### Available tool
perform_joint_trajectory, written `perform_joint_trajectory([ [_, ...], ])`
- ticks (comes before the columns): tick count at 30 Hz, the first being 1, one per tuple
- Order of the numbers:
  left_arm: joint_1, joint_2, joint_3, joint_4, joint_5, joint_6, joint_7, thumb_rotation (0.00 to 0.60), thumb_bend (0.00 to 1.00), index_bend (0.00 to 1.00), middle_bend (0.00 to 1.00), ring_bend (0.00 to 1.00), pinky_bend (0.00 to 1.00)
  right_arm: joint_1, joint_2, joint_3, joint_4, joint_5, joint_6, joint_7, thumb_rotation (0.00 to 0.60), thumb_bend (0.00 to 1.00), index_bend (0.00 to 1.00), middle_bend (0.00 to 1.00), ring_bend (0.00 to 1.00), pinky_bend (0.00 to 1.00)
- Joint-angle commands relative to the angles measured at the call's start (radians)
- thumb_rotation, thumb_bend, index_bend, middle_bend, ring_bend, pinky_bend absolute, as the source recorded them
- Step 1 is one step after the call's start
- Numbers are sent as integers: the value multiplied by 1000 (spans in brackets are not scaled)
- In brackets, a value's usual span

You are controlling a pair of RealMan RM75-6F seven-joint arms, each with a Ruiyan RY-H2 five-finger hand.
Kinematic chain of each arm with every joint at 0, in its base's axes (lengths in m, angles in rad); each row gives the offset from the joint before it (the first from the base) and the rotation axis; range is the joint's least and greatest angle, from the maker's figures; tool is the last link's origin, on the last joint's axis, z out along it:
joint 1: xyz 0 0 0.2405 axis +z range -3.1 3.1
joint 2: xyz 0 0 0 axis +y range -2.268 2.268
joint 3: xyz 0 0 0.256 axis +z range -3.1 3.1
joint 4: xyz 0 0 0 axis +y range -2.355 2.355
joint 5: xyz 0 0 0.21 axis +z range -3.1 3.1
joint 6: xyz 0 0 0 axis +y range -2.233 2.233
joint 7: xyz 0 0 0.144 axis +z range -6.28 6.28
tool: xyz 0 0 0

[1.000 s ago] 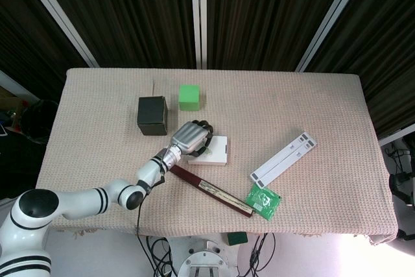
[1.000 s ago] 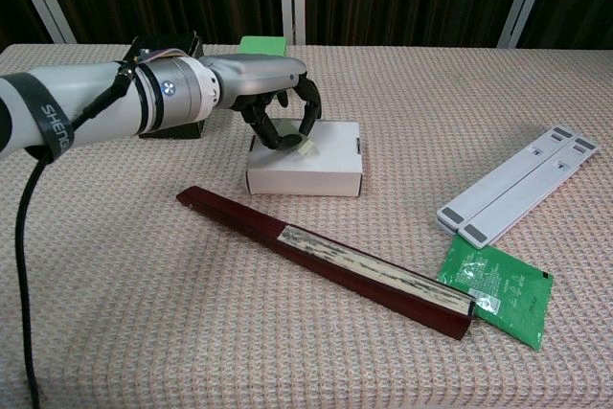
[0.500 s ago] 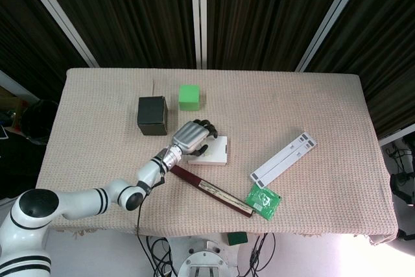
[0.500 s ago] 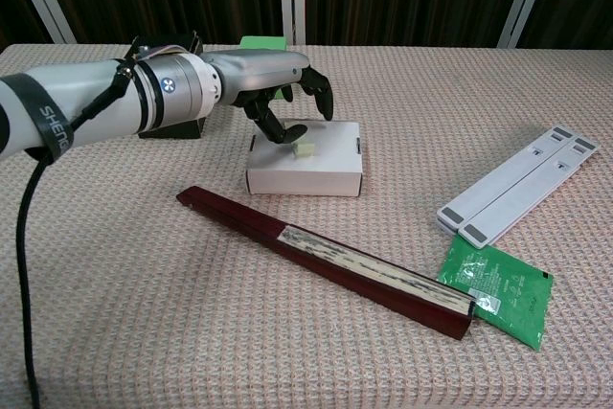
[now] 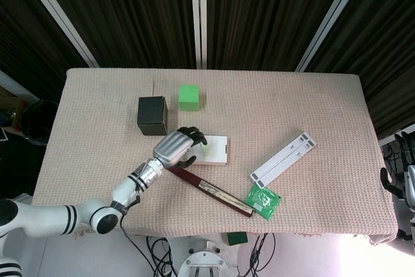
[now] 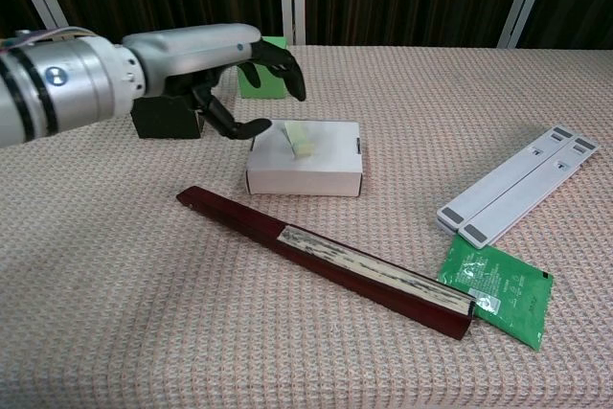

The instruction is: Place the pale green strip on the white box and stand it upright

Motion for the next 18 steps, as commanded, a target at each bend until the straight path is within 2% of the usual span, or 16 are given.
perform_joint_trajectory([
  [1,184,129,129,-122,126,223,19,600,317,289,237,151,235,25,1,-1,-15,-47,10,-21,600,421,0,0,0,0],
  [5,311,183,211,-104,195,362,3,600,225,289,237,151,234,74,13,-21,-42,-117,-33,-71,600,343,0,0,0,0],
  [6,337,191,224,-91,202,388,1,600,211,289,237,151,233,90,18,-27,-50,-136,-51,-83,598,293,0,0,0,0],
  [8,393,206,236,-54,194,440,-20,600,156,289,237,151,233,134,43,-38,-84,-172,-109,-112,533,230,0,0,0,0],
  [9,415,211,235,-37,180,456,-36,600,119,289,235,147,232,153,54,-40,-105,-183,-135,-132,474,219,0,0,0,0],
  [10,435,216,232,-21,166,470,-55,596,93,289,230,139,230,173,64,-39,-125,-192,-160,-160,407,218,0,5,0,0],
  [12,479,228,225,21,153,505,-107,584,71,288,220,127,223,218,77,-35,-178,-208,-219,-233,322,237,0,34,0,0],
  [14,520,233,222,67,158,538,-172,551,60,285,216,124,215,265,83,-30,-237,-198,-296,-302,289,265,0,51,0,0],
  [18,568,252,231,133,166,538,-270,475,23,236,178,92,183,360,77,-3,-340,-125,-452,-436,279,255,0,0,0,0],
])
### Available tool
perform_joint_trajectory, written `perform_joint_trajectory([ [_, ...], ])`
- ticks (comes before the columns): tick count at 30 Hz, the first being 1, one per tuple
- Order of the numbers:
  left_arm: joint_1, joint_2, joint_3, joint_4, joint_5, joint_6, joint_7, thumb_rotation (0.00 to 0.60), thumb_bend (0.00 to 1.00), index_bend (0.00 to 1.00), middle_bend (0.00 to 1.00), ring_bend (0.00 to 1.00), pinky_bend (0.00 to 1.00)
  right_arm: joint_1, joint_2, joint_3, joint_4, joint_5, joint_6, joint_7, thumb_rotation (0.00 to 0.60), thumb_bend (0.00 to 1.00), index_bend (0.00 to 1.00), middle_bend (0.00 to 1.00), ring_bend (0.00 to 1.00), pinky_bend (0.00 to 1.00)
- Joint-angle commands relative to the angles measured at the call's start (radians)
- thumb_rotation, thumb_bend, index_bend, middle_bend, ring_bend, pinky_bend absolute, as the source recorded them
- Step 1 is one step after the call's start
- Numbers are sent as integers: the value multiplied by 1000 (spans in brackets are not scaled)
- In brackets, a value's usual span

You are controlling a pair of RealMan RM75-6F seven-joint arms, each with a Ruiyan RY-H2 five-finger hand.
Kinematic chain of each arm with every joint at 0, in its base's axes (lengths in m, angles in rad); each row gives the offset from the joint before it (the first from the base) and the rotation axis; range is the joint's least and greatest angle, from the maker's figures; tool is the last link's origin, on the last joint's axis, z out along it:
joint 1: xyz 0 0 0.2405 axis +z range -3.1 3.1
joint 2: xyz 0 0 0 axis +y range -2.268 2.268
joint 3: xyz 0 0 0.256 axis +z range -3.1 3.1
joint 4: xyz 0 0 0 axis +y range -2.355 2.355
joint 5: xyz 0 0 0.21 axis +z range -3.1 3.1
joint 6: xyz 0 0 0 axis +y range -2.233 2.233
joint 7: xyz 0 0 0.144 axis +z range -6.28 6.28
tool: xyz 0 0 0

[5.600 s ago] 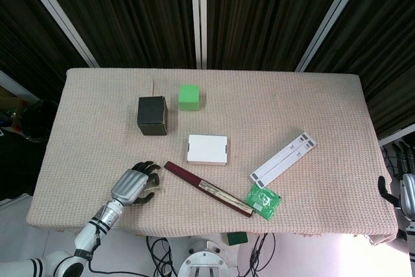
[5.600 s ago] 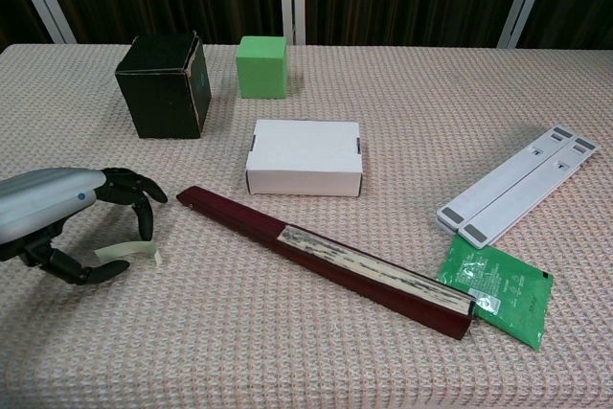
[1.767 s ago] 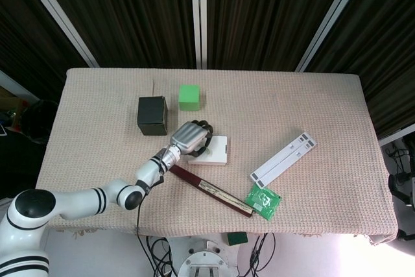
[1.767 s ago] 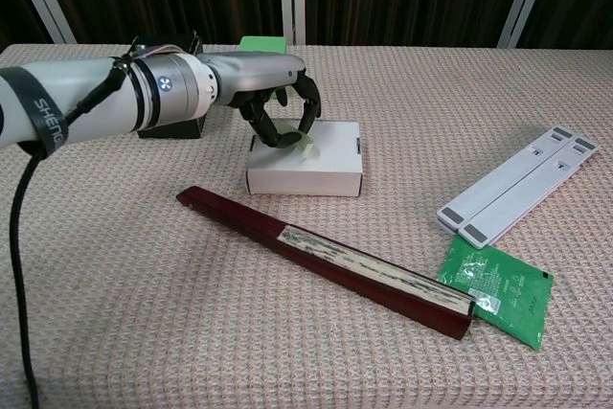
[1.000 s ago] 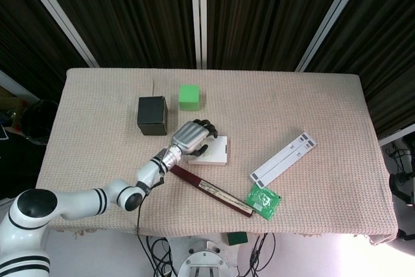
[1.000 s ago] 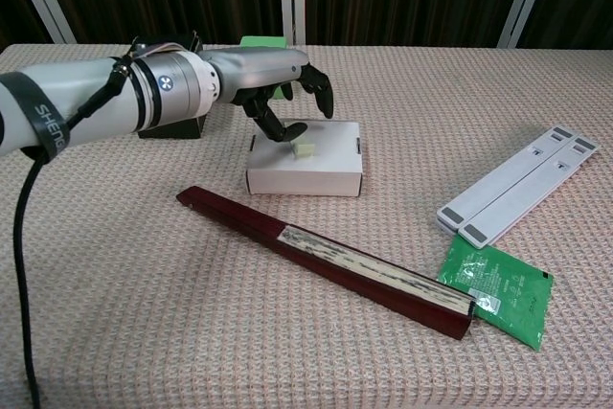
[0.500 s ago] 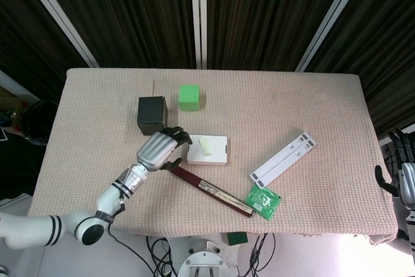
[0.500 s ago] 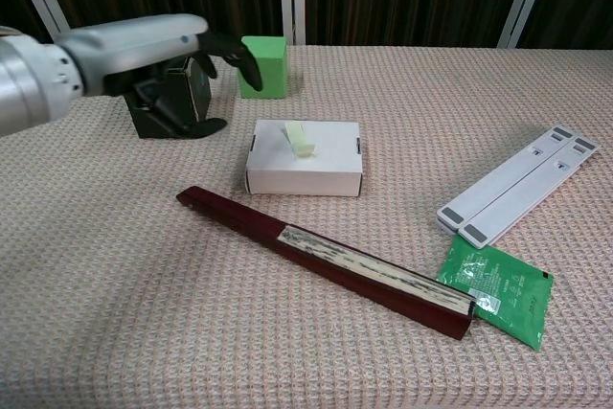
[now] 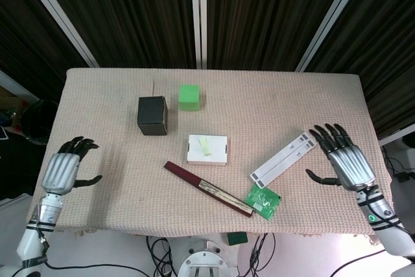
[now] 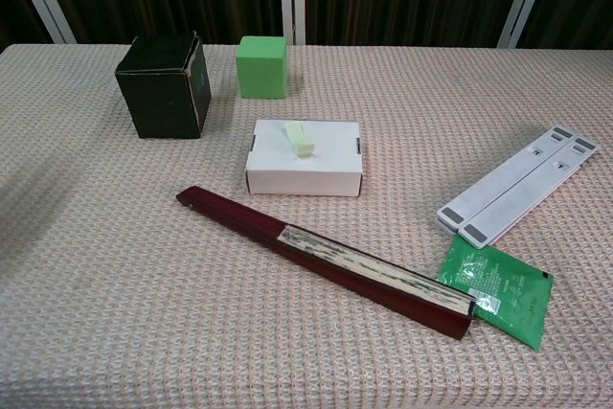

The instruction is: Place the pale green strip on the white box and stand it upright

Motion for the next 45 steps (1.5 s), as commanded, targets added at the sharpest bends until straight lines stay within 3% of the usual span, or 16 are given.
perform_joint_trajectory([
  [1,57,27,8,73,6,16,-99,451,10,222,168,85,176,126,-2,32,-126,68,-173,-165,275,250,0,0,0,0],
  [5,86,27,-5,118,23,15,-197,360,0,201,161,80,169,215,-61,61,-166,179,-289,-299,225,265,34,0,0,0],
  [8,94,26,-19,140,33,5,-241,348,0,196,160,80,168,272,-108,73,-171,283,-351,-384,200,254,66,0,0,0],
  [13,95,34,-43,158,51,-11,-273,289,0,191,152,68,163,342,-176,82,-169,412,-378,-478,194,227,91,0,0,0],
  [16,98,35,-56,169,54,-18,-289,284,0,191,152,68,163,374,-229,78,-149,454,-368,-515,193,226,121,0,0,0],
  [21,109,35,-67,189,56,-36,-296,281,0,191,148,67,162,404,-323,72,-89,413,-337,-477,192,276,287,0,0,0],
  [24,116,35,-70,196,55,-50,-303,281,0,191,144,63,162,412,-363,62,-48,394,-317,-465,192,280,328,0,0,0],
  [31,126,39,-82,210,63,-69,-314,281,0,191,138,59,162,441,-420,46,12,411,-319,-457,193,291,331,0,0,0],
  [45,144,49,-102,223,70,-90,-333,284,0,191,139,59,162,508,-535,62,125,445,-326,-416,193,291,322,0,0,0],
])
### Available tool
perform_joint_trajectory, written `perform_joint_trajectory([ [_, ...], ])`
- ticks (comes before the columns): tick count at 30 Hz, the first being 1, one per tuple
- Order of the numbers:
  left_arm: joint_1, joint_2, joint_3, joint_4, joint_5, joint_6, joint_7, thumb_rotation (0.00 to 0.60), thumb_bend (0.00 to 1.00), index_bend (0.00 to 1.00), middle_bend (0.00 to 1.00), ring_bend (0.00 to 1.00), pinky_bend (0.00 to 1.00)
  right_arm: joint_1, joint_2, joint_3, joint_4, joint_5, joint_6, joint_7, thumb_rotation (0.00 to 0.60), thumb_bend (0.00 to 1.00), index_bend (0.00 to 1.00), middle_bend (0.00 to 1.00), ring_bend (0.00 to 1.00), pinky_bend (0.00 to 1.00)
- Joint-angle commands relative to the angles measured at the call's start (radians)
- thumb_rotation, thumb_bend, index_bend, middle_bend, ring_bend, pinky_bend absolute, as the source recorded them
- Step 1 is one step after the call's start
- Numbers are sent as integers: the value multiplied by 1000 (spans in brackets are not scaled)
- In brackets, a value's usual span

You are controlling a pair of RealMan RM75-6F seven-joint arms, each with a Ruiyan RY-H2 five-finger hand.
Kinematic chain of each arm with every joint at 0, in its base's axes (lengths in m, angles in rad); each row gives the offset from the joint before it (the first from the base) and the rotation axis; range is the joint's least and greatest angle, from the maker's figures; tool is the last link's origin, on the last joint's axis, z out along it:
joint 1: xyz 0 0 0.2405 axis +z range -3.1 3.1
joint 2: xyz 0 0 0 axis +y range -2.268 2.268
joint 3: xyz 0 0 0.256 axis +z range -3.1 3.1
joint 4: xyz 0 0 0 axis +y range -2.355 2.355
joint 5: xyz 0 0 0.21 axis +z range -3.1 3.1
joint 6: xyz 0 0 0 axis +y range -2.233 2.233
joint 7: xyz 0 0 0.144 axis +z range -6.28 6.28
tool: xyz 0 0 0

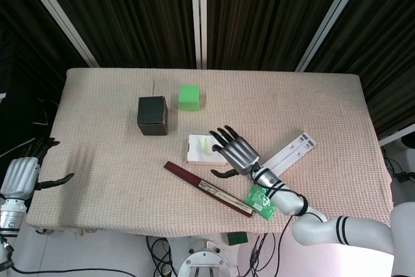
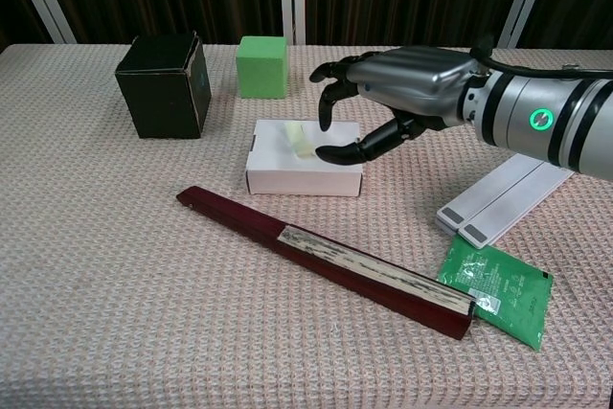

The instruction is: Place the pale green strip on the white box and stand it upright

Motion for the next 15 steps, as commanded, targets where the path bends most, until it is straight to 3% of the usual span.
perform_joint_trajectory([
  [1,3,1,-3,3,-1,-2,-5,283,0,191,139,59,162,16,-29,6,32,6,6,4,192,291,320,0,0,0],
  [15,19,-1,-11,28,23,-3,-32,279,0,191,138,52,161,54,-83,-12,85,24,-7,18,193,297,354,0,0,0],
])
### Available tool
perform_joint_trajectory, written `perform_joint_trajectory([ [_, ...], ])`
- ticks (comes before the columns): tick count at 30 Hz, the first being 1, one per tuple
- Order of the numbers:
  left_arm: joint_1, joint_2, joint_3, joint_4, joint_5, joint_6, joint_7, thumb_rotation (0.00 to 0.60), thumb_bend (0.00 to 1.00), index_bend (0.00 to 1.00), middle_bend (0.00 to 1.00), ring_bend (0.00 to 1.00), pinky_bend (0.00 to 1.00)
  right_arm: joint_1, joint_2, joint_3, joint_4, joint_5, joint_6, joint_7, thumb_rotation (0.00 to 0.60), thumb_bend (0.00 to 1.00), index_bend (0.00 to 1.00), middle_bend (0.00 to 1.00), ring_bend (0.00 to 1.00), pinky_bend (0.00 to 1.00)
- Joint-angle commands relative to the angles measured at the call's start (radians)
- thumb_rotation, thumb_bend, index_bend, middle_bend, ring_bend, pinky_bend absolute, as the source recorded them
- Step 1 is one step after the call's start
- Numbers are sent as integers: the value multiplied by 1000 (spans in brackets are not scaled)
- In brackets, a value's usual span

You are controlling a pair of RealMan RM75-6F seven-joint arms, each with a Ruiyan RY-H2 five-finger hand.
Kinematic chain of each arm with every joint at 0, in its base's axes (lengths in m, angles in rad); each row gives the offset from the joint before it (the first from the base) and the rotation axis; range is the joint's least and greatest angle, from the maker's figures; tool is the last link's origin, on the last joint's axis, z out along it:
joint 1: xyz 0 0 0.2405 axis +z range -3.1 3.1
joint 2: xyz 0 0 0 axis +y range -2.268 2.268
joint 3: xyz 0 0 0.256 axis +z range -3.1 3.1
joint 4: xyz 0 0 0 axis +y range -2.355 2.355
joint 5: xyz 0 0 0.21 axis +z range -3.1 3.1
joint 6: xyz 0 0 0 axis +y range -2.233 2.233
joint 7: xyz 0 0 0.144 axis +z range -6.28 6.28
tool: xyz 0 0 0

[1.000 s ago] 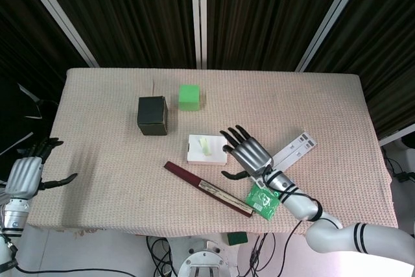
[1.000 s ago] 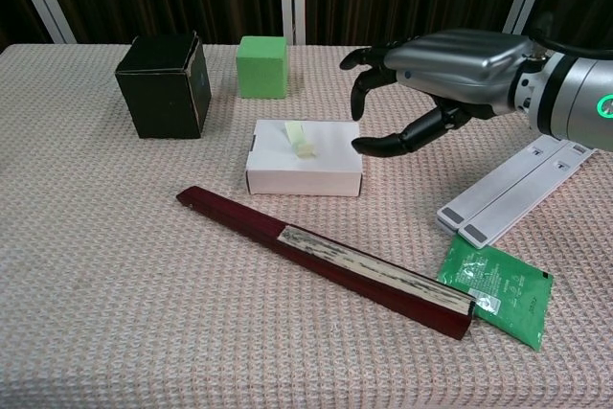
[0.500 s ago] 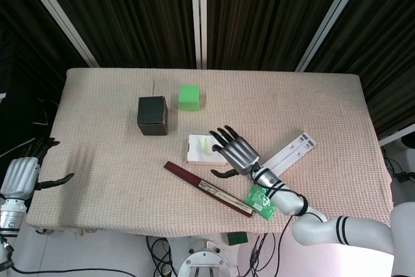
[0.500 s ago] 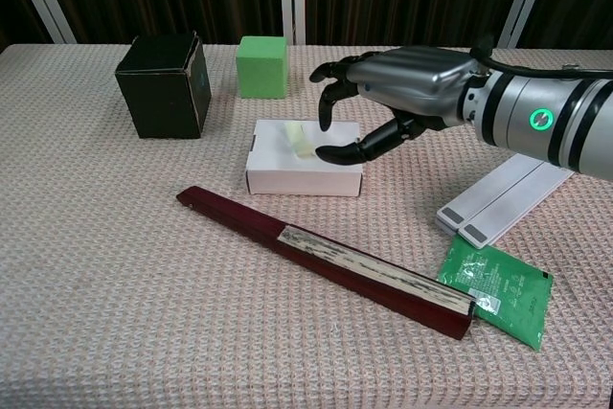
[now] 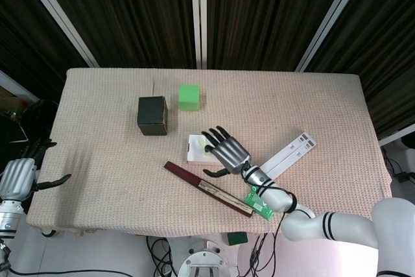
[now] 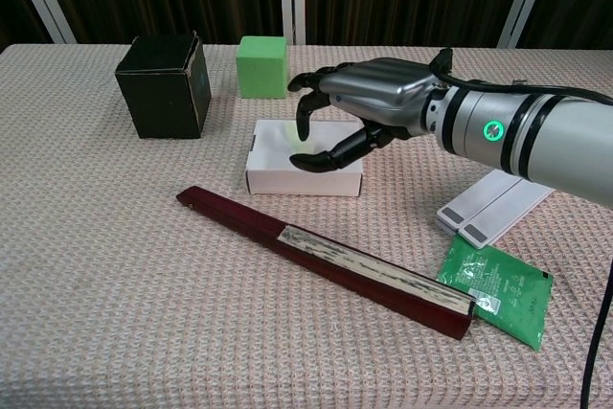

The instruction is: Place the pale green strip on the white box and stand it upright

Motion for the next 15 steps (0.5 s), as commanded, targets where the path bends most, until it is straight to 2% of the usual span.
perform_joint_trajectory([
  [1,2,1,0,2,7,3,-4,278,0,191,138,47,160,3,-5,-4,3,6,3,-7,194,301,357,0,0,0],
  [15,9,3,7,-6,36,0,18,276,0,191,138,45,158,3,-14,-36,-3,15,27,-35,192,317,394,0,0,0],
])
